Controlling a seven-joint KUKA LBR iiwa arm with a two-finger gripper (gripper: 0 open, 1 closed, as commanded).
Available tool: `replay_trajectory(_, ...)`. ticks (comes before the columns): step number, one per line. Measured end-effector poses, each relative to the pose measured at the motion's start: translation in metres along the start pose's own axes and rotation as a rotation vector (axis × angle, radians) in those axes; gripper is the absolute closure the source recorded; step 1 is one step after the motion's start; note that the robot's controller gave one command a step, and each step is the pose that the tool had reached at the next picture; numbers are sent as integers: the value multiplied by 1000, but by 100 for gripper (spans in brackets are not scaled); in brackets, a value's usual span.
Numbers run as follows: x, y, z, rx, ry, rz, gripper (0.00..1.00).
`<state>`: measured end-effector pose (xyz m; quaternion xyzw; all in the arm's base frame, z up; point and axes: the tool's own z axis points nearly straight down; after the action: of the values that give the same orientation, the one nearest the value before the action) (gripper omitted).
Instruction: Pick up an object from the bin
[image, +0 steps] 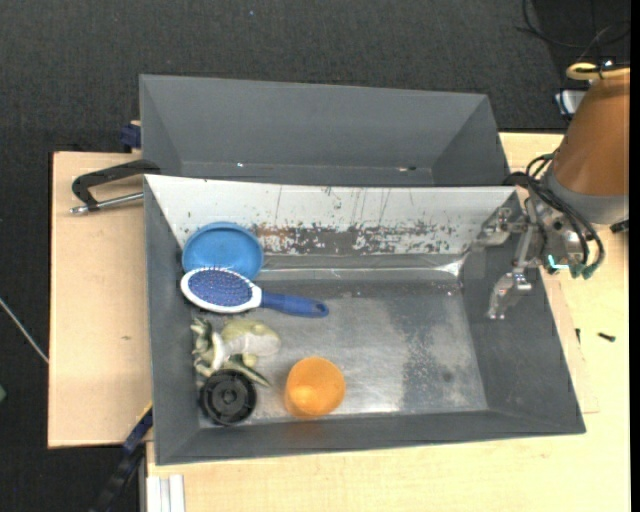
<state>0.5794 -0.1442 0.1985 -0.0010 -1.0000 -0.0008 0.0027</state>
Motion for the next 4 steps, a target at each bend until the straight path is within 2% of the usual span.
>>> replay_trajectory(1, -2, 1, -4, 1, -7, -3, 100)
replay_trajectory(2, 9, 2, 68, -1, 0, -124, 100)
replay_trajectory(3, -15, 43, 62, 0, -14, -73, 100)
replay_trajectory(4, -16, 70, 74, -1, -6, -23, 100)
